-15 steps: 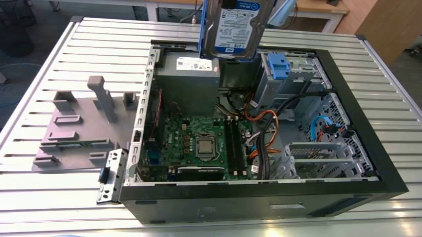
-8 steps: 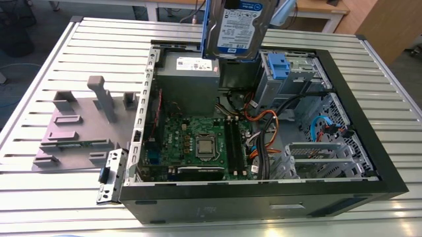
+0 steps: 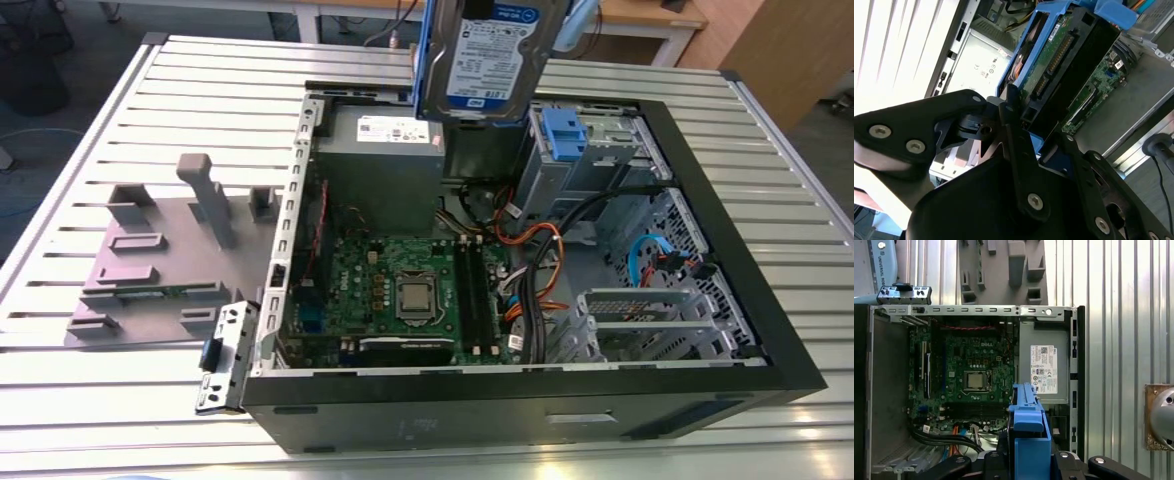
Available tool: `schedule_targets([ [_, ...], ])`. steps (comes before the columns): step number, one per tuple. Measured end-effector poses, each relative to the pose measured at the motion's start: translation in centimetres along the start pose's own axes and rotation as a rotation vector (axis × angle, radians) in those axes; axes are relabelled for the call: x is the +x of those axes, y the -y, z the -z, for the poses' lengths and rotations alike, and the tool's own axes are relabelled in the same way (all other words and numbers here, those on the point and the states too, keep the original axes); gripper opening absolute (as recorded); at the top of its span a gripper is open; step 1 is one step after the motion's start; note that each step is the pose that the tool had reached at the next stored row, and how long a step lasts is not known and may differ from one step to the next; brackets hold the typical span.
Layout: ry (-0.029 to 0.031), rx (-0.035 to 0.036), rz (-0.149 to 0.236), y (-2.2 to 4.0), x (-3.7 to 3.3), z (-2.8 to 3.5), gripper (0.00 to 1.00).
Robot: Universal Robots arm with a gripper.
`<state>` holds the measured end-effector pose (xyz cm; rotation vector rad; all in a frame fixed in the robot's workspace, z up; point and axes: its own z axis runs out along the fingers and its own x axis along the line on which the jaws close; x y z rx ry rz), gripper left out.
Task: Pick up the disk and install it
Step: 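Pick up the disk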
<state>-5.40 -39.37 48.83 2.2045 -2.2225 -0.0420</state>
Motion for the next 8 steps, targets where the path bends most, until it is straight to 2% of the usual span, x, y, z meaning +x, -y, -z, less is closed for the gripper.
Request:
schedule_targets([
  [8,0.0000,0.0000,0.000,0.63,0.00,-0.02,0.36],
])
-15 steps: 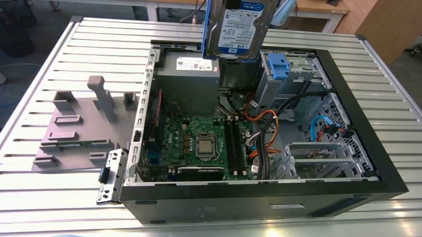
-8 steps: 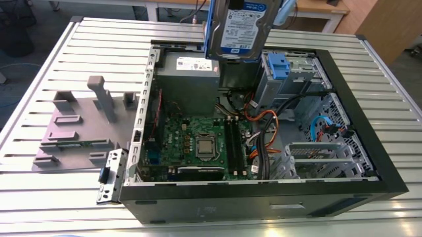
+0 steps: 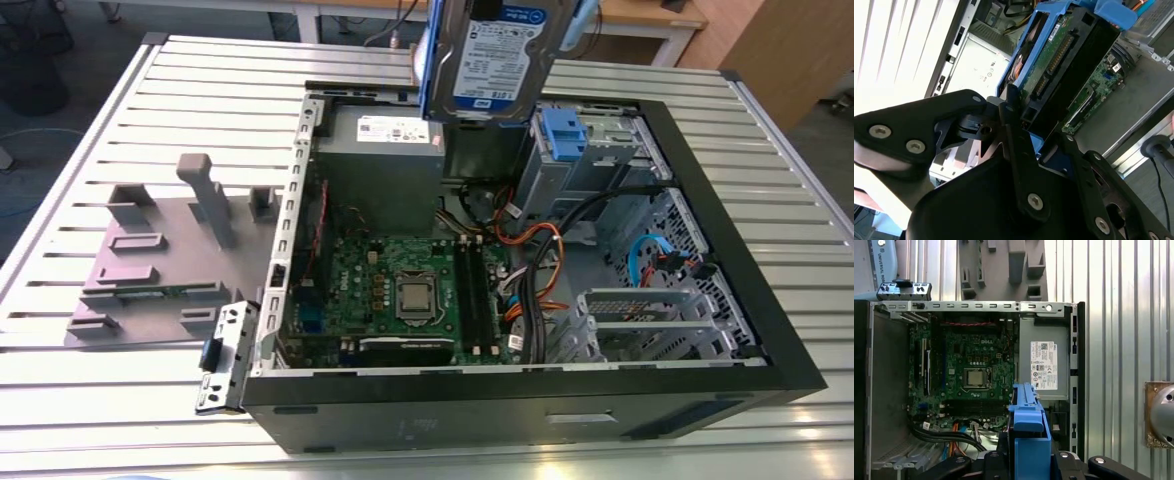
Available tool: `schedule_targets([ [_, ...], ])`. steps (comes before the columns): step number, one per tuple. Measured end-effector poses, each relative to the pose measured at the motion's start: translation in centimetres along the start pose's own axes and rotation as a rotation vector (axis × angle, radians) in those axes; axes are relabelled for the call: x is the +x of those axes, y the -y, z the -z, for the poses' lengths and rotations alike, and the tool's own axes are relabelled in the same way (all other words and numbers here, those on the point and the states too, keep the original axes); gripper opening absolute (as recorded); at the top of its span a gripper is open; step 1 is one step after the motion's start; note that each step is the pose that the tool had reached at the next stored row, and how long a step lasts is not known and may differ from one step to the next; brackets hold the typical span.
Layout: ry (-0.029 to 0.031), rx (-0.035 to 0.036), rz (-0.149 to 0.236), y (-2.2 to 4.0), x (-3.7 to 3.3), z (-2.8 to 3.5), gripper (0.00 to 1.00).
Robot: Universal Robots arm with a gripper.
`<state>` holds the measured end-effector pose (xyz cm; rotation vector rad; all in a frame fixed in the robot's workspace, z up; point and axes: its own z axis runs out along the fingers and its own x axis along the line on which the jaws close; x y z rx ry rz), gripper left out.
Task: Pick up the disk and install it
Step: 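Pick up the disk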
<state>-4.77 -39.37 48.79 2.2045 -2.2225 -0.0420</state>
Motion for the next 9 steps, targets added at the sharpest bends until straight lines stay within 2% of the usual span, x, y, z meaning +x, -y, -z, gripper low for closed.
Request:
schedule_targets([
  [9,0.0000,0.0000,0.000,0.68,-0.01,-0.02,0.36],
])
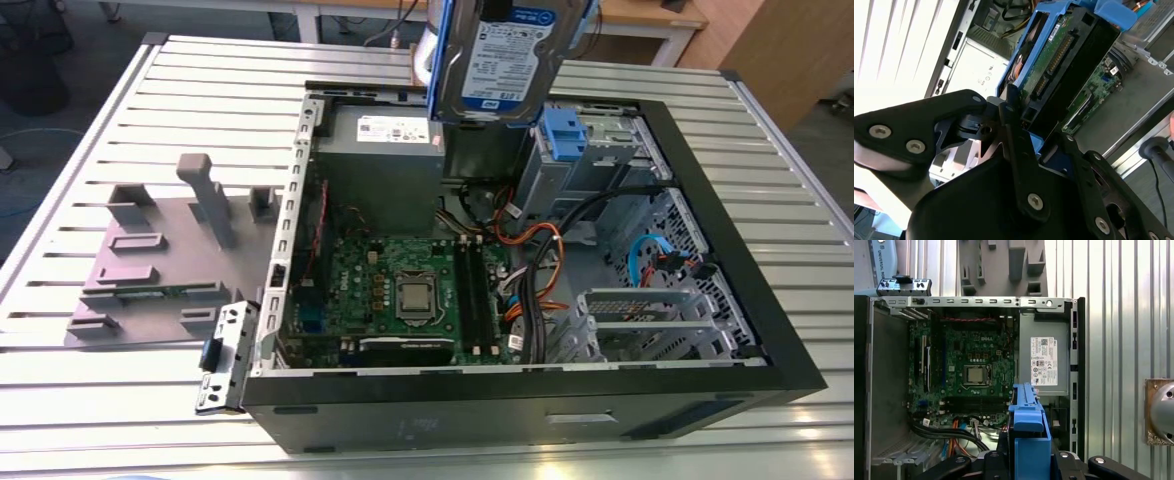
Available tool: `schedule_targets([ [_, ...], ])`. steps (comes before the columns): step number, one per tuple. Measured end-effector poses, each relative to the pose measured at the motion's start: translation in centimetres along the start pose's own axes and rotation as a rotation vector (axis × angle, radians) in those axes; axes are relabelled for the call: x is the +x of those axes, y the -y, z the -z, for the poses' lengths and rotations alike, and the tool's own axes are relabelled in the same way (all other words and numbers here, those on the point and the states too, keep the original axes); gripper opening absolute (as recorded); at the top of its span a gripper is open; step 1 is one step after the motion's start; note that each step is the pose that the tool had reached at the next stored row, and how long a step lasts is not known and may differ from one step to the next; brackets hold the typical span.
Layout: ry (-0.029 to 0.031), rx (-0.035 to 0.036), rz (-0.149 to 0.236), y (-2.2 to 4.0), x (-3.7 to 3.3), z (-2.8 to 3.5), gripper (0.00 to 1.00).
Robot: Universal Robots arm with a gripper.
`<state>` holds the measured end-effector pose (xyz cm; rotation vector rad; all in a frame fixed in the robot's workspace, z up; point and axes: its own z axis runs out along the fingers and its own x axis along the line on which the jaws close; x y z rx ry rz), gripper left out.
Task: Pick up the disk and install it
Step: 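Pick up the disk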
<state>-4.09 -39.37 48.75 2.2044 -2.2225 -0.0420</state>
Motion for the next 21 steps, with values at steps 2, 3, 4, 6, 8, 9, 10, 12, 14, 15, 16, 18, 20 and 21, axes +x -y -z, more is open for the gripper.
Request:
schedule_targets([
  [2,0.0000,0.0000,0.000,0.14,0.00,0.00,0.36],
  [3,0.0000,0.0000,0.000,0.21,0.00,0.00,0.36],
  [4,0.0000,0.0000,0.000,0.29,0.00,-0.01,0.36],
  [6,0.0000,0.0000,0.000,0.43,0.00,-0.01,0.36],
  [8,0.0000,0.0000,0.000,0.56,-0.01,-0.01,0.36],
  [9,0.0000,0.0000,0.000,0.62,-0.01,-0.01,0.36],
  [10,0.0000,0.0000,0.000,0.68,-0.01,-0.01,0.36],
  [12,-0.0001,0.0000,0.000,0.80,-0.01,-0.01,0.36],
  [14,0.0000,0.0000,0.000,0.92,-0.01,-0.02,0.36],
  [15,0.0000,0.0000,0.000,0.98,-0.01,-0.02,0.36],
  [16,-0.0001,0.0000,0.000,1.05,-0.01,-0.02,0.36],
  [18,0.0000,0.0000,0.000,1.20,-0.01,-0.03,0.36],
  [20,0.0000,0.0000,0.000,1.35,-0.01,-0.03,0.36],
  [21,0.0000,0.0000,0.000,1.42,-0.01,-0.03,0.36],
])
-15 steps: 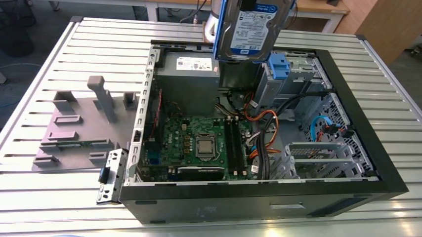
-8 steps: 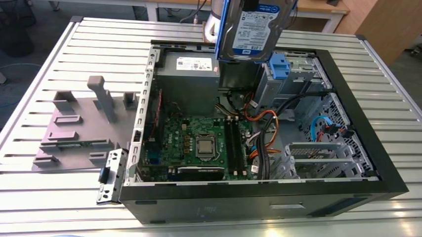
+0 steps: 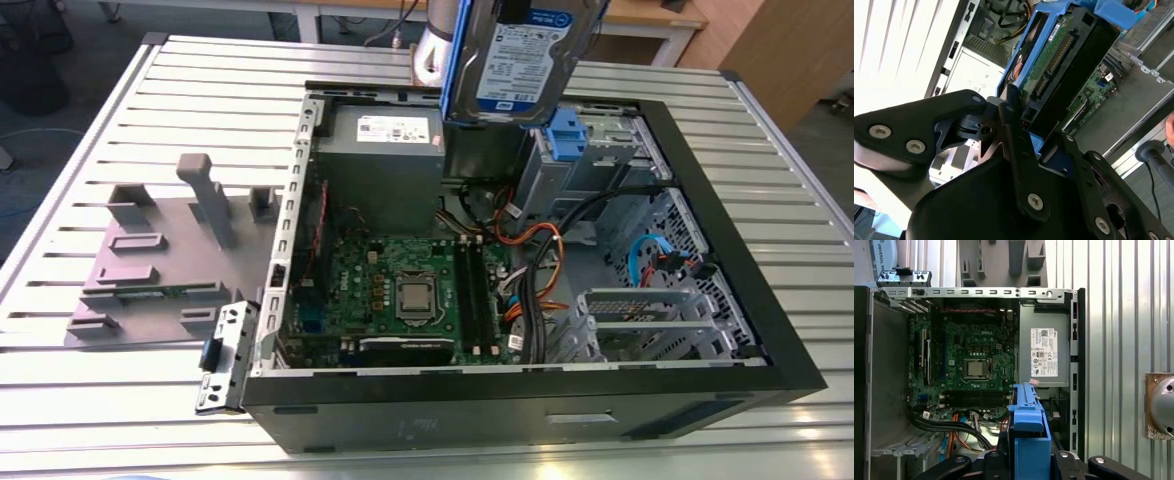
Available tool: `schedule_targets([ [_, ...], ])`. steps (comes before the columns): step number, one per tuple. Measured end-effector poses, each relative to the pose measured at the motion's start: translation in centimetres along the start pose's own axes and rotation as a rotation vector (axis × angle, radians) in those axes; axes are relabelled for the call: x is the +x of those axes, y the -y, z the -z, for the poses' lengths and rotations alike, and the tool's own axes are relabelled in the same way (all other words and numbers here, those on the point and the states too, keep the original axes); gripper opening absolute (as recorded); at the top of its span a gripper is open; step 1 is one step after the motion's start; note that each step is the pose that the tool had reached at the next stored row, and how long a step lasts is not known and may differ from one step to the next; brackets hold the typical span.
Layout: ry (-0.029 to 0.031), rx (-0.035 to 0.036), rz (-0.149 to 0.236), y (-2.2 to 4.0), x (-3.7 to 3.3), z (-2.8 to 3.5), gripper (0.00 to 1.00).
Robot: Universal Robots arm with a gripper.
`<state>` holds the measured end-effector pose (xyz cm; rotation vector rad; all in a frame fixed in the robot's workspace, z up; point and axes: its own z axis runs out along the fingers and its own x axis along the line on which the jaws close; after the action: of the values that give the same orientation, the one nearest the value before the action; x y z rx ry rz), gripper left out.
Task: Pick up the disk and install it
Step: 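Pick up the disk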
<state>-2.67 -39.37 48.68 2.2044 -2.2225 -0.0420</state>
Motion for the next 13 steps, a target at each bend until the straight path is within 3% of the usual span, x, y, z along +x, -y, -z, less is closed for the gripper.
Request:
schedule_targets([
  [6,0.0000,0.0000,0.000,0.39,0.00,0.00,0.36],
  [13,0.0001,0.0000,0.000,0.42,0.14,0.00,0.36],
])
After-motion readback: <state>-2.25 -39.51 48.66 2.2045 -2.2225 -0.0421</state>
